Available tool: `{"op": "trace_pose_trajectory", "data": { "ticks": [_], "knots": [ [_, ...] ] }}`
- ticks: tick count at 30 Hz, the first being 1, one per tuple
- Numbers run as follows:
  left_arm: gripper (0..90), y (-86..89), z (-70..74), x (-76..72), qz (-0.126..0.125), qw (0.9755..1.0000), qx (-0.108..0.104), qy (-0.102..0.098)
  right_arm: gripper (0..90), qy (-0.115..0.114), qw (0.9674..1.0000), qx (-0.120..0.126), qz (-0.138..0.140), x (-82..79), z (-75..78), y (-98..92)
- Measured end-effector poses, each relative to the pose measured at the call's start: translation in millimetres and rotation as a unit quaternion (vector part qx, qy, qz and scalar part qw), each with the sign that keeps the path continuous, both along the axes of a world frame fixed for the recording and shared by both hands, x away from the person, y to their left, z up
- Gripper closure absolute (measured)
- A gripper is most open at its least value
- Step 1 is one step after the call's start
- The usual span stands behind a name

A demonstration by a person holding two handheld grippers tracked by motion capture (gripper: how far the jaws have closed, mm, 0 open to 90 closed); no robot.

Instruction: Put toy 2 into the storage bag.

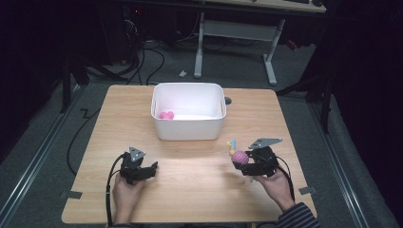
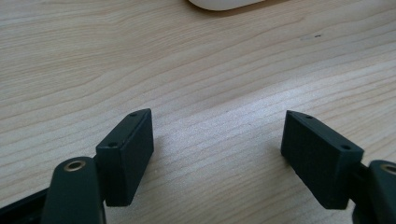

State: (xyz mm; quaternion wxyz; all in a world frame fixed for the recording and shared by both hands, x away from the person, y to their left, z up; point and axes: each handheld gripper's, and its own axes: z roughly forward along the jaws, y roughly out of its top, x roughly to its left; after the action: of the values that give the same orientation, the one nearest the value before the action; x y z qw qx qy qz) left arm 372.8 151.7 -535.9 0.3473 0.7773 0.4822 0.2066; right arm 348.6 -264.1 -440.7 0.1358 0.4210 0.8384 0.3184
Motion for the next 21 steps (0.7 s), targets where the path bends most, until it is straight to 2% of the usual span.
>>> {"op": "trace_pose_trajectory", "data": {
  "ticks": [2,4,7,11,13,14,15,21],
  "knots": [
    [25.6,0.0,0.0,0.0,0.0,1.0,0.0,0.0,33.8,0.001,1.0,0.005,0.004,1.3,2.3,-0.4],
    [25.6,0.0,0.0,0.0,0.0,1.0,0.0,0.0,33.8,0.003,0.9997,0.021,0.013,5.0,10.0,-1.9],
    [25.6,0.0,0.0,0.0,0.0,1.0,0.0,0.0,33.8,0.002,0.9995,0.026,0.016,7.5,16.1,-2.3],
    [25.6,-0.1,-0.1,0.0,0.001,1.0,0.0,-0.001,33.8,0.004,0.9995,0.025,0.02,10.7,24.0,-2.1],
    [25.6,0.0,0.0,0.0,0.001,1.0,0.0,0.0,33.9,-0.004,0.9996,0.016,0.024,13.0,34.6,-1.1],
    [25.6,0.0,0.0,0.0,0.001,1.0,0.0,0.0,33.9,-0.004,0.9996,0.016,0.024,13.0,34.6,-1.1],
    [25.5,-0.1,-0.1,0.1,0.002,1.0,0.001,0.0,33.9,-0.006,0.9995,0.017,0.027,15.0,42.1,-0.5],
    [25.5,-0.3,-0.2,0.2,0.003,1.0,0.0,-0.001,33.9,-0.001,0.9989,0.032,0.035,23.5,60.1,1.8]
  ]
}}
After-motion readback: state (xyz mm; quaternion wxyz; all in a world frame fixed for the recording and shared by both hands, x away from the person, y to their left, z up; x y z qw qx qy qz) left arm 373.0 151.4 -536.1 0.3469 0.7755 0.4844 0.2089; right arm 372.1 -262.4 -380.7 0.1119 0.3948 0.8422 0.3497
